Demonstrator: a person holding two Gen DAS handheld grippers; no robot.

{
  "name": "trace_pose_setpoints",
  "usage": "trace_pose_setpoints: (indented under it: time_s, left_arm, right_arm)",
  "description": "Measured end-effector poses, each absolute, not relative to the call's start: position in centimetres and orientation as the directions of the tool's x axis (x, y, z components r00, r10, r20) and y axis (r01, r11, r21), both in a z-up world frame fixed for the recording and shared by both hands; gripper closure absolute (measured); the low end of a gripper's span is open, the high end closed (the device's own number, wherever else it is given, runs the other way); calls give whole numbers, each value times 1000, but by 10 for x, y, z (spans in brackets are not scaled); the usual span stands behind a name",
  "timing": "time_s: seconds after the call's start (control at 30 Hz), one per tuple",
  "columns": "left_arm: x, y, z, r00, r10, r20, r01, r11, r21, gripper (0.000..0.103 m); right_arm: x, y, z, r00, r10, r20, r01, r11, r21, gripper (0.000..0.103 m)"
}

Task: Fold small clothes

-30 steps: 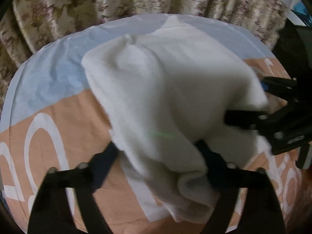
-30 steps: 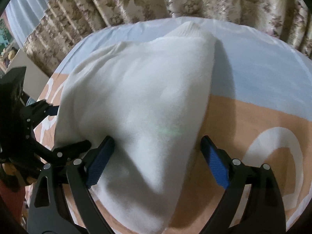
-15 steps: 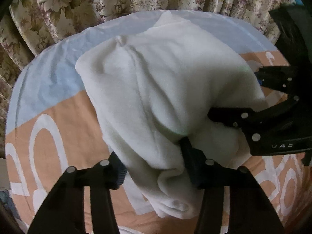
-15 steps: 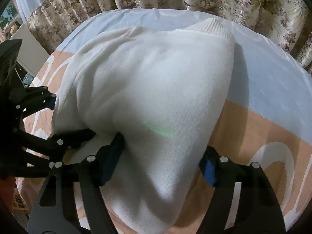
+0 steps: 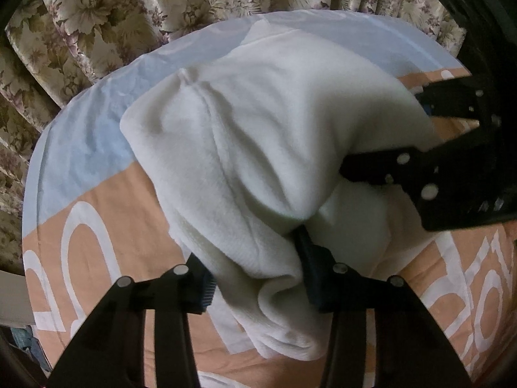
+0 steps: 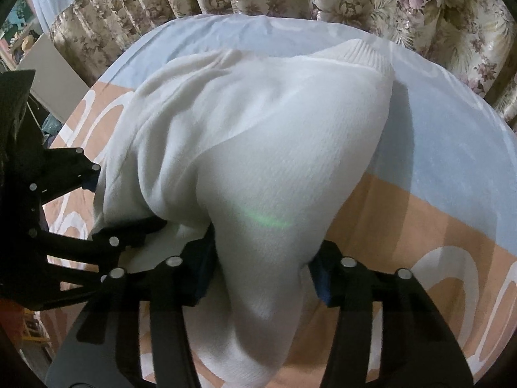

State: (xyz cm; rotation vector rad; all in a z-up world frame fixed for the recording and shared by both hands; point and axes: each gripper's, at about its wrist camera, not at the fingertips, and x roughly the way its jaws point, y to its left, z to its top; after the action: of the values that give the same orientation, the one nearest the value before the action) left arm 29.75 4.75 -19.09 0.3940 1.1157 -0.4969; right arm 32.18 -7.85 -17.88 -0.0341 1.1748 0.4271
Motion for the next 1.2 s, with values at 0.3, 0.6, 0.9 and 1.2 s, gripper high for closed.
trace_pose_setpoints:
  time_s: [0.3, 0.6, 0.9, 1.2]
  left_arm:
    - [296, 52, -191, 351, -204, -914, 565, 824, 32, 58]
    - [301, 60, -191, 339, -182, -923, 525, 851, 25, 42]
    - [307, 64, -192, 256, -274, -927, 544, 834, -96, 59]
    - [298, 61, -187, 290, -266, -919, 544, 836, -70, 75]
  right_arm:
    - [337, -90, -174, 299, 385, -873, -310, 904, 293, 13]
    - [354, -113, -162, 338, 435, -835, -260, 896, 361, 10]
    - [345, -80, -176, 347, 351, -870, -395, 896, 204, 37]
    - [330, -62, -169, 435, 291, -852, -504, 863, 37, 60]
